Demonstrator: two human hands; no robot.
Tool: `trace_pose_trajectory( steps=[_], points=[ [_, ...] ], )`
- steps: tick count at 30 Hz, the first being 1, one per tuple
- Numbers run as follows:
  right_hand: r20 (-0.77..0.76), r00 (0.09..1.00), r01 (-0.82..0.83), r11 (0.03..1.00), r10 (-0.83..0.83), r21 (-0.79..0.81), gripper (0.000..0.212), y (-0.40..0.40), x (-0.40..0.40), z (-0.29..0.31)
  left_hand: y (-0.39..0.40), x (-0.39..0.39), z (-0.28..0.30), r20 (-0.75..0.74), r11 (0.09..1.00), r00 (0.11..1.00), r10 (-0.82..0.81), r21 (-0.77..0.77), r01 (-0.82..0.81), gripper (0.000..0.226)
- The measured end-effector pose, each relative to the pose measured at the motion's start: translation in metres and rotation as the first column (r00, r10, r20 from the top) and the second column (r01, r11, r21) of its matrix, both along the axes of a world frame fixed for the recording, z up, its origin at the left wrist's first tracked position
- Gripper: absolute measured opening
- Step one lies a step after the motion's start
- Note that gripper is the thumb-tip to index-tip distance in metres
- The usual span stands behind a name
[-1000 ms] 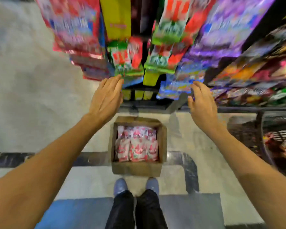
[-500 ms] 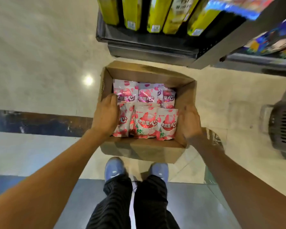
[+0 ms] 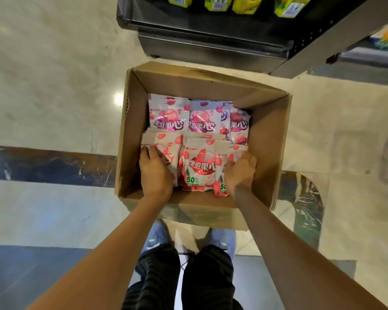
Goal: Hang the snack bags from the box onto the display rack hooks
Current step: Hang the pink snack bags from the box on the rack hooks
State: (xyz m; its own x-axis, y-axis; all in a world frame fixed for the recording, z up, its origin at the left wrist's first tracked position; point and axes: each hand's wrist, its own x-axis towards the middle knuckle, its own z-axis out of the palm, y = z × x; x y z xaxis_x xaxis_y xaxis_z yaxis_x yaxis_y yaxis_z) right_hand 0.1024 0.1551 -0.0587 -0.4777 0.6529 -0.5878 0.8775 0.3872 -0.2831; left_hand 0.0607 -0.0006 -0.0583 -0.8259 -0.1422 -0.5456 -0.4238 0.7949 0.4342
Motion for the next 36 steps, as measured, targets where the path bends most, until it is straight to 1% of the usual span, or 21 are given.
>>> trace_pose_trajectory(
  steps=[1,3,4,5,6,8,9,11,13,14,16,17,19,23,25,28,31,33,34,36],
  points=[
    [-0.035,0.999,0.031,0.999,-0.032,-0.017,0.042,-0.003,0.0,0.002,0.001,0.001,0.007,-0.017,1.0,1.0,0.001,-0.006,-0.001,0.044],
    [-0.037,0.995,0.094,0.995,-0.095,-0.021,0.048,-0.005,0.003,0.002,-0.007,0.005,0.008,0.01,0.999,0.999,0.043,-0.032,-0.043,0.05],
    [0.009,0.993,0.121,0.992,-0.121,-0.017,0.053,-0.004,0.003,0.003,-0.009,0.006,0.007,0.02,0.996,0.998,0.059,-0.064,-0.058,0.052],
    [0.054,0.986,0.162,0.986,-0.161,-0.033,0.057,-0.002,0.004,0.002,-0.012,0.006,0.005,0.046,0.995,0.995,0.094,-0.05,-0.091,0.054],
    [0.081,0.971,0.233,0.968,-0.226,-0.09,0.06,0.0,0.004,0.001,-0.012,0.004,0.006,0.083,0.992,0.989,0.125,-0.043,-0.121,0.057],
    [0.085,0.928,0.373,0.903,-0.363,-0.212,0.061,0.001,0.006,0.001,-0.009,0.0,0.009,0.171,0.982,0.967,0.191,-0.042,-0.187,0.065],
    [0.077,0.915,0.402,0.887,-0.396,-0.227,0.062,0.002,0.007,0.002,-0.008,-0.003,0.009,0.186,0.973,0.955,0.23,-0.039,-0.227,0.068],
    [0.067,0.922,0.387,0.904,-0.381,-0.18,0.069,0.003,0.011,0.004,-0.009,-0.007,0.009,0.186,0.952,0.934,0.304,-0.032,-0.304,0.074],
    [0.05,0.933,0.36,0.921,-0.357,-0.145,0.075,0.004,0.015,0.007,-0.008,-0.01,0.011,0.188,0.942,0.923,0.335,-0.033,-0.335,0.073],
    [0.041,0.935,0.354,0.924,-0.352,-0.143,0.073,0.004,0.015,0.011,-0.008,-0.011,0.013,0.191,0.94,0.921,0.34,-0.029,-0.341,0.07],
    [0.026,0.937,0.346,0.921,-0.347,-0.178,0.059,0.007,0.016,0.017,-0.007,-0.013,0.018,0.192,0.934,0.916,0.353,-0.011,-0.358,0.063],
    [0.006,0.938,0.339,0.915,-0.346,-0.221,0.052,0.009,0.017,0.021,-0.007,-0.014,0.02,0.192,0.93,0.914,0.359,0.011,-0.367,0.06],
    [-0.061,0.945,0.289,0.908,-0.322,-0.304,0.045,0.013,0.019,0.028,-0.009,-0.014,0.024,0.197,0.929,0.919,0.341,0.077,-0.361,0.058],
    [-0.104,0.969,0.166,0.902,-0.224,-0.399,0.05,0.018,0.02,0.037,-0.009,-0.015,0.034,0.227,0.941,0.947,0.226,0.199,-0.272,0.058],
    [-0.096,0.959,0.196,0.869,-0.266,-0.455,0.051,0.02,0.018,0.042,-0.009,-0.017,0.04,0.232,0.945,0.958,0.171,0.237,-0.226,0.057],
    [-0.108,0.928,0.255,0.821,-0.356,-0.51,0.046,0.025,0.012,0.052,-0.009,-0.02,0.051,0.189,0.951,0.976,0.112,0.263,-0.16,0.056],
    [-0.126,0.913,0.266,0.799,-0.388,-0.539,0.044,0.028,0.008,0.068,-0.01,-0.027,0.073,0.153,0.946,0.985,0.084,0.299,-0.127,0.056],
    [-0.146,0.912,0.253,0.805,-0.384,-0.537,0.042,0.031,0.004,0.083,-0.01,-0.035,0.092,0.122,0.942,0.991,0.046,0.324,-0.084,0.057],
    [-0.162,0.905,0.25,0.799,-0.393,-0.547,0.044,0.032,0.001,0.095,-0.01,-0.04,0.105,0.103,0.936,0.994,0.032,0.346,-0.066,0.056],
    [-0.201,0.874,0.248,0.761,-0.443,-0.599,0.055,0.035,-0.006,0.123,-0.007,-0.05,0.134,0.071,0.913,0.997,0.014,0.405,-0.042,0.054]
  ],
)
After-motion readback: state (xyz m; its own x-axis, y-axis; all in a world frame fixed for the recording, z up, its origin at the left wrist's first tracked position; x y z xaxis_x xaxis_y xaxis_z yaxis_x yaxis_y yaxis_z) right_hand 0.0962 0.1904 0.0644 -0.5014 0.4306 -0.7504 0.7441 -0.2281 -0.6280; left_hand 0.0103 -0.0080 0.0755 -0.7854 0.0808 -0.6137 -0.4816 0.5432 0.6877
